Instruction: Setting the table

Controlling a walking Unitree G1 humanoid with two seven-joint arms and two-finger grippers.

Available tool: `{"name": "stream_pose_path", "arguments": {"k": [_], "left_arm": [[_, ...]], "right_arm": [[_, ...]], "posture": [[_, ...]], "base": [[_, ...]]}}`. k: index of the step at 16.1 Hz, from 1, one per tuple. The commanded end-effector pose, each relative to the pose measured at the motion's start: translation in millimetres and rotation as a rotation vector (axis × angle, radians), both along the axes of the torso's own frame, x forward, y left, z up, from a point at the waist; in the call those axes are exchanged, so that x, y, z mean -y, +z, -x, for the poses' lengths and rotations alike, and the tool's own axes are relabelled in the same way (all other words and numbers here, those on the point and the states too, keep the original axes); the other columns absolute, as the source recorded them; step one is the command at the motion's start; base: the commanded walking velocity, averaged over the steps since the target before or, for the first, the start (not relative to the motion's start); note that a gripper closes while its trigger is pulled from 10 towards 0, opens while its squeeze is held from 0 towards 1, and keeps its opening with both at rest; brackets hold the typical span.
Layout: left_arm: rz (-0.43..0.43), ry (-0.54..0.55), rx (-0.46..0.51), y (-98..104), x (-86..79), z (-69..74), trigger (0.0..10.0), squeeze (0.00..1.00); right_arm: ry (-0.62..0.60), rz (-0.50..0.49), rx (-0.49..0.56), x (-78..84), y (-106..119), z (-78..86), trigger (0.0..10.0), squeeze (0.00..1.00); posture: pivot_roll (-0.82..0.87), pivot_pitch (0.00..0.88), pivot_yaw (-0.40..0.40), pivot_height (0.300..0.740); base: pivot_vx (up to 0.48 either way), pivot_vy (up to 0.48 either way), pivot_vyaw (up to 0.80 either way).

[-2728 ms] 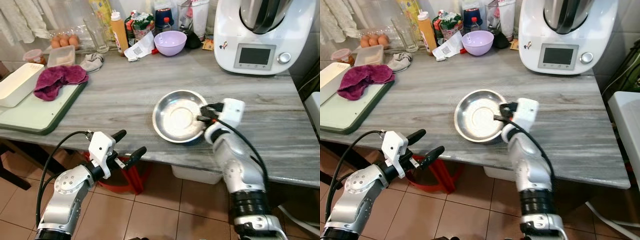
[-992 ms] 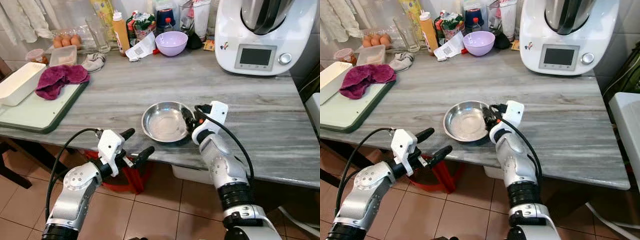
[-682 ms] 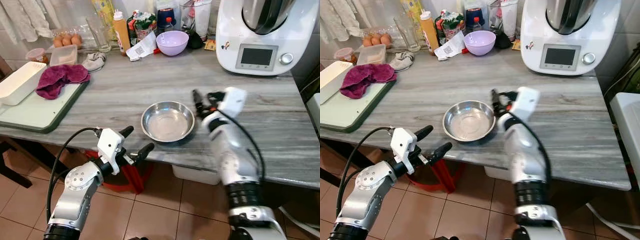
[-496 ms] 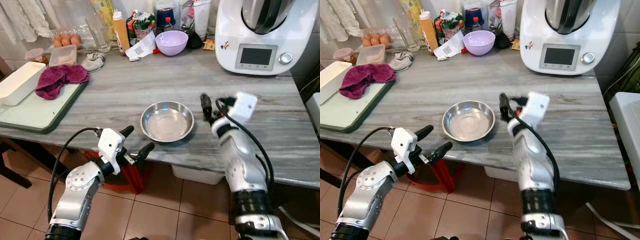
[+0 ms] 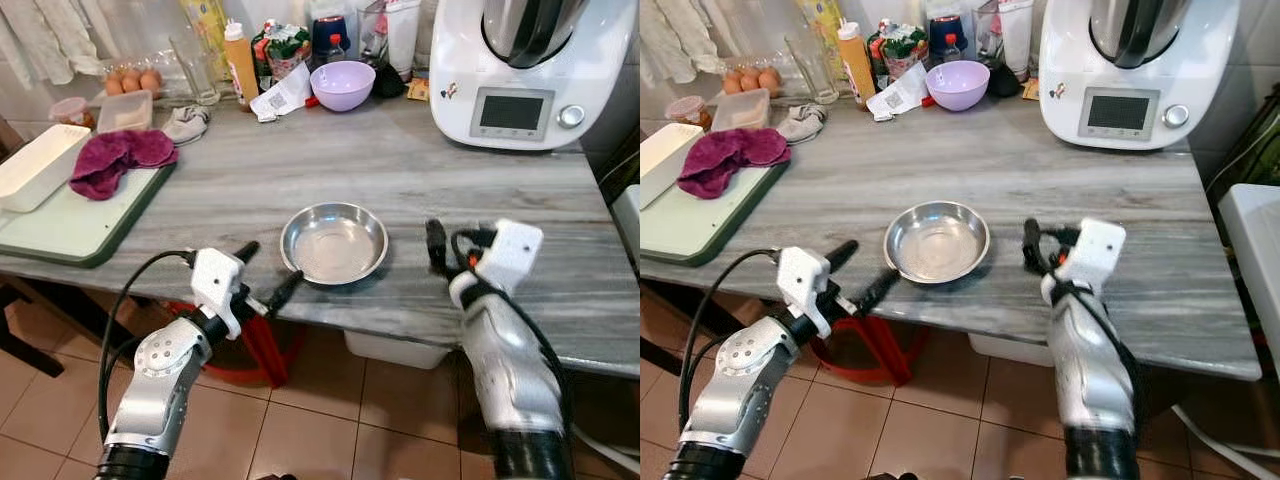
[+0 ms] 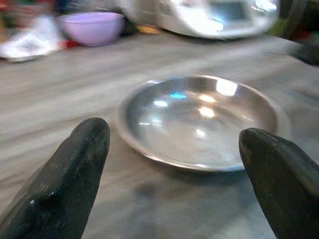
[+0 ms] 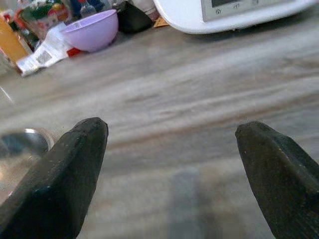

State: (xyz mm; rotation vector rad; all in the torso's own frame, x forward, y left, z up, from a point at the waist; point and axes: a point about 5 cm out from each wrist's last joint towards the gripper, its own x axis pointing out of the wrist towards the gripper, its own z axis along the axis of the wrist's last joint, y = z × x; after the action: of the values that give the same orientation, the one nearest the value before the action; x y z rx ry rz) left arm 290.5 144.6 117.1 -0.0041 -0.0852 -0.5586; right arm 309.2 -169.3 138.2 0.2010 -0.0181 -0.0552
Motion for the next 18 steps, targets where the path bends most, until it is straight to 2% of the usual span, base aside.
{"name": "stream_pose_path", "arguments": {"k": [1,2,5,6,7,8,9,18], "left_arm": [[-0.013,0.075,0.029,3,-6.4,2.0,10.0,0.0],[-0.022,0.087,0.033,4,-6.1,2.4,10.0,0.0],[-0.071,0.256,0.019,3,-7.0,-0.4,10.0,0.0],[-0.064,0.258,0.008,3,-6.5,0.2,10.0,0.0],[-0.052,0.278,-0.008,1,-4.9,2.9,10.0,0.0],[-0.077,0.314,-0.02,-3,-5.1,3.8,10.0,0.0],[-0.108,0.322,-0.006,-4,-5.0,4.4,10.0,0.0],[-0.142,0.318,-0.066,-9,-0.3,6.6,10.0,0.0]], "right_arm": [[0.01,0.034,0.011,-2.6,6,4.8,10.0,1.0],[0.005,0.032,0.009,-1.1,5,6.3,10.0,1.0],[-0.009,0.054,0.037,3.6,10,17.0,10.0,1.0],[-0.007,0.057,0.039,3.3,11,18.4,10.0,1.0],[-0.002,0.069,0.049,2.6,12,22.0,10.0,0.89],[-0.001,0.052,0.042,1.6,11,23.3,10.0,0.22],[0.007,0.045,0.029,0.2,10,23.6,10.0,0.0],[0.017,0.018,-0.005,-3.7,4,26.9,10.0,0.0]], "posture": [[-0.13,0.097,0.11,0.74],[-0.13,0.097,0.11,0.74],[-0.14,0.098,0.112,0.74],[-0.14,0.098,0.112,0.74],[-0.14,0.101,0.111,0.74],[-0.14,0.103,0.11,0.74],[-0.14,0.103,0.11,0.74],[-0.13,0.112,0.117,0.74]], "base": [[0.0,0.0,0.0],[0.0,0.0,0.0],[0.0,0.0,0.0],[0.0,0.0,0.0],[0.0,0.0,0.0],[0.0,0.0,0.0],[0.0,0.0,0.0],[0.0,0.0,-0.68]]}}
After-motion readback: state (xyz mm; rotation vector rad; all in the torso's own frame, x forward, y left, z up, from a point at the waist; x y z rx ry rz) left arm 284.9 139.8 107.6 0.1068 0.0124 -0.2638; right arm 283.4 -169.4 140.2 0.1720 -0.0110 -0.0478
